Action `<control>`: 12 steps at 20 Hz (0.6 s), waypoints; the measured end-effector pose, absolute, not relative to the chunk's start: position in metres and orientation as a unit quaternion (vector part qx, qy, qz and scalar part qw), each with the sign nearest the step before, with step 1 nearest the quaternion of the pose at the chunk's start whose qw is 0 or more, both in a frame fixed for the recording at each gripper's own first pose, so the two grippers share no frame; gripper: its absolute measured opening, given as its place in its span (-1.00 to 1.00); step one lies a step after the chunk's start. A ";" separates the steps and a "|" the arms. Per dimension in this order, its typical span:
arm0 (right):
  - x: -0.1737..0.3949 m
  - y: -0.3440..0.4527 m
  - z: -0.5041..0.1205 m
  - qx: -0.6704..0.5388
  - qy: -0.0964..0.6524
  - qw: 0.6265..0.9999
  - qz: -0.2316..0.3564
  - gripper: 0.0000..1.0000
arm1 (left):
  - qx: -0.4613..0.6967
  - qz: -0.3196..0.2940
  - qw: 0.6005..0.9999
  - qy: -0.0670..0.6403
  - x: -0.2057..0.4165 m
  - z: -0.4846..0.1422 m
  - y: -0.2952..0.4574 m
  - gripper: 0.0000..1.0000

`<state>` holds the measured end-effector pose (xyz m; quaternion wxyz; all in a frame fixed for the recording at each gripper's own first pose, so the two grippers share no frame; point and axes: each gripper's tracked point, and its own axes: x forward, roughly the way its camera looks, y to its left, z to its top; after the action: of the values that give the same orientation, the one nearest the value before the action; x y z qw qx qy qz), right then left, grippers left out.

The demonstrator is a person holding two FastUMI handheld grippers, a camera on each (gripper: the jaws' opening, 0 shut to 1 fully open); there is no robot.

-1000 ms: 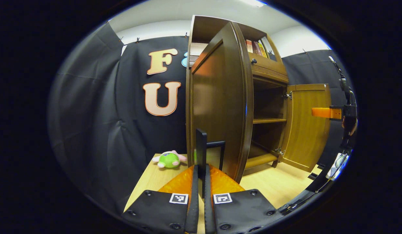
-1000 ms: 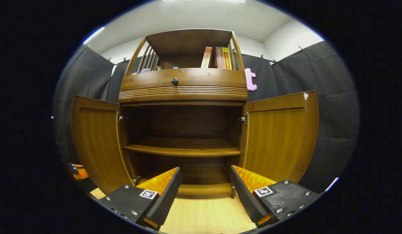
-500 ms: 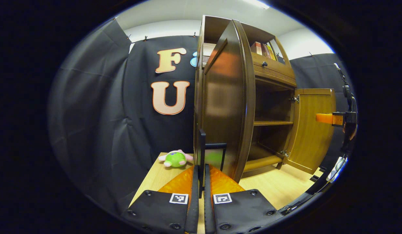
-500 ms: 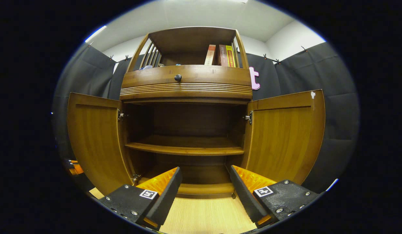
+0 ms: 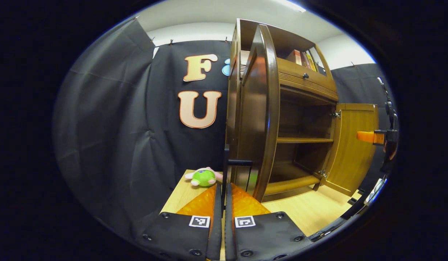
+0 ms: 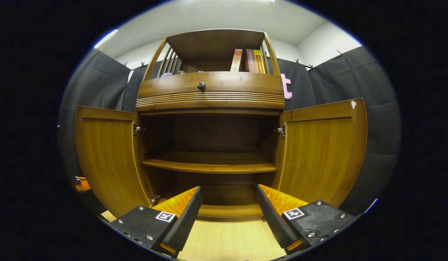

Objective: Open the right door of the double-door shoe cabinet with the right hand, and open the left door with the left hand.

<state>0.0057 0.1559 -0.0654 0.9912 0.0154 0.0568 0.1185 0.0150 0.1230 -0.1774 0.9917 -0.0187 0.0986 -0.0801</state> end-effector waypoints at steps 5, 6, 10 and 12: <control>0.005 0.153 -0.062 0.016 0.054 0.991 0.119 1.00 | 0.012 -0.061 0.992 0.107 0.000 -0.173 0.125 -0.71; 0.005 0.151 -0.062 0.018 0.054 0.992 0.117 1.00 | 0.015 -0.053 0.992 0.111 -0.005 -0.170 0.125 -0.85; 0.004 0.139 -0.059 0.021 0.053 0.993 0.106 1.00 | 0.015 -0.022 0.993 0.114 -0.028 -0.142 0.114 -0.78; 0.004 0.133 -0.056 0.023 0.052 0.993 0.101 1.00 | 0.027 -0.006 0.994 0.107 -0.038 -0.121 0.107 -0.77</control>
<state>0.0037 0.1325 -0.0562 0.9932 0.0233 0.0520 0.1012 -0.0376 0.1067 -0.1206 0.9938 0.0274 0.1073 -0.0058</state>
